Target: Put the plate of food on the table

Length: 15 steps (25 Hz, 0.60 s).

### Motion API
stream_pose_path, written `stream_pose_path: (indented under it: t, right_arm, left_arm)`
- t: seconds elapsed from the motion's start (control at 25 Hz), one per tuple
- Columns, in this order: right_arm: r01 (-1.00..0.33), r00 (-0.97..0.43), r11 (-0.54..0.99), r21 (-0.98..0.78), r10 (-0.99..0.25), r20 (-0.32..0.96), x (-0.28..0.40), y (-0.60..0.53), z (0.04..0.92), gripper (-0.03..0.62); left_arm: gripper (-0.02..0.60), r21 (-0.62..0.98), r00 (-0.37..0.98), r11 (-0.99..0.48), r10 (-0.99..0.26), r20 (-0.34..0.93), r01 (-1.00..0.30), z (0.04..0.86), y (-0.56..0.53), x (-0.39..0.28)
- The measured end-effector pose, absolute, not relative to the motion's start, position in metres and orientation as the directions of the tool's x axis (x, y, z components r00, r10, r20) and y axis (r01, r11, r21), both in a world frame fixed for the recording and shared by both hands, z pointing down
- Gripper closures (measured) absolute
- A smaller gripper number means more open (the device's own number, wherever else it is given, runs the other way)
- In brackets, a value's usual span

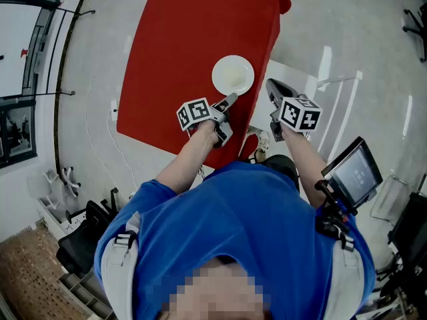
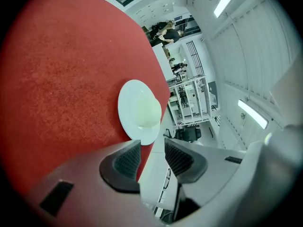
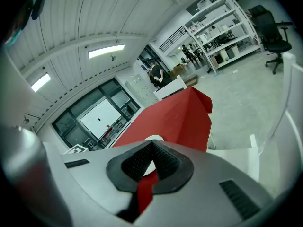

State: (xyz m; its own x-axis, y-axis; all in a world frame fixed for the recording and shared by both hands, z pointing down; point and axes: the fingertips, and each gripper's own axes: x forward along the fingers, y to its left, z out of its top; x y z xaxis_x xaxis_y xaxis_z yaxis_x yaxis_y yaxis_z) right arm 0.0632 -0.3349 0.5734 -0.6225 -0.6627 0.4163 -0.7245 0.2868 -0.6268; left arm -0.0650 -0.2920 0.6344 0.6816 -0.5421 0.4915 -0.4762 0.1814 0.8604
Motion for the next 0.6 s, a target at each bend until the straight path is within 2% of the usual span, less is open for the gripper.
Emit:
stream_pose_path:
  t: [0.4,0.6]
  right_arm:
    - [-0.727,-0.62,0.309,-0.613,-0.679,0.393,0.065,-0.336,0.568,0.592]
    - [-0.727,-0.618,0.326,-0.604,-0.694,0.369,0.061,-0.329,0.556,0.592]
  left_arm:
    - [0.423,0.917,0.677,0.09,-0.646,0.351,-0.389,0.607,-0.309,-0.063]
    - [0.479,0.93,0.668,0.034,-0.686,0.289,-0.367,0.587,-0.308,-0.067]
